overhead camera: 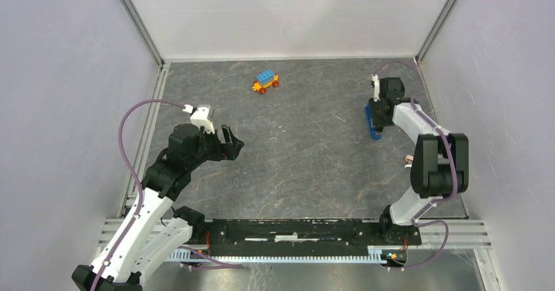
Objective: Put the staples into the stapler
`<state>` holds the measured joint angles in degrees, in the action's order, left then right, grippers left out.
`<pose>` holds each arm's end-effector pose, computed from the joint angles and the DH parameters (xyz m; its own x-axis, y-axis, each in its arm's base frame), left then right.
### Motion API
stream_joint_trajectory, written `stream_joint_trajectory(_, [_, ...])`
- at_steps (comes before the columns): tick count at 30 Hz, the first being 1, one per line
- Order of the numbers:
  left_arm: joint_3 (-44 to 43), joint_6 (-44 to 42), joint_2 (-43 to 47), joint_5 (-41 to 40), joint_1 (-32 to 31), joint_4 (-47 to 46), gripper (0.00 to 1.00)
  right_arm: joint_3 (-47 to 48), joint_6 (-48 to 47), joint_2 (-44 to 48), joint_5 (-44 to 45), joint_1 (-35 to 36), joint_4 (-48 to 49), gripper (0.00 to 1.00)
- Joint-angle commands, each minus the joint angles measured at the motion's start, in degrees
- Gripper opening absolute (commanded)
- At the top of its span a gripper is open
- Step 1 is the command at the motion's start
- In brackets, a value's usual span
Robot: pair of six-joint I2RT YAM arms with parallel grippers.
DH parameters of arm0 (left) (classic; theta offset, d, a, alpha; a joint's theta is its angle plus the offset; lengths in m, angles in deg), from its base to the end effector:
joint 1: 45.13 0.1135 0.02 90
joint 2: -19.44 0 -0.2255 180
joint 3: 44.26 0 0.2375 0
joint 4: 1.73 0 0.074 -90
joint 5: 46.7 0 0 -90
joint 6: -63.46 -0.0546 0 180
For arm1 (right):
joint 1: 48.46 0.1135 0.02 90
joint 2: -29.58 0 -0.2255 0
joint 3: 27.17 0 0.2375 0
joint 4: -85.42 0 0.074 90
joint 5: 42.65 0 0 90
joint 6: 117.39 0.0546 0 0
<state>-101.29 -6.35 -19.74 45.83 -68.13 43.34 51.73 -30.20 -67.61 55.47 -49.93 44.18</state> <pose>0.1699 -0.0747 0.2700 -0.5424 -0.1444 -0.8276 0.2550 0.9104 -0.3259 0.3383 -0.0164 0.1523 -0.8653 -0.0263 -0.5005 0.0546 0.9877 -0.1465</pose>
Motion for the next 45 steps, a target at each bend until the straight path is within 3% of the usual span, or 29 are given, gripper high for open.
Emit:
stream_joint_trajectory(1, [-4.4,3.2,-1.1,6.0,-0.2,0.5,0.90,-2.2,5.2,11.1,-7.8,7.6,2.7,0.00])
stream_joint_trajectory(11, [-3.0,14.0,-0.9,14.1,-0.3,-3.1,0.85,-13.3,21.4,29.4,-16.9,29.3,13.2,0.00])
stream_joint_trajectory(17, [5.6,32.5,-1.2,24.2,-0.3,-19.7,0.80,-20.3,32.6,38.0,-15.1,39.0,24.5,0.00])
stream_joint_trajectory(22, [11.8,40.6,-2.2,25.4,-0.3,-32.0,0.75,-24.3,39.1,41.6,-11.5,45.0,33.7,0.00])
stream_joint_trajectory(26, [17.4,48.4,-3.9,26.3,-0.8,-47.3,0.72,-25.7,42.2,41.9,-8.6,48.7,37.2,0.00])
stream_joint_trajectory(41, [17.7,42.3,-13.9,17.9,-10.9,-48.4,0.55,-24.0,42.8,38.6,0.7,54.8,38.3,0.00])
stream_joint_trajectory(45, [17.0,40.5,-17.0,15.9,-11.8,-48.2,0.46,-23.2,41.5,37.5,3.1,56.4,38.1,0.00])
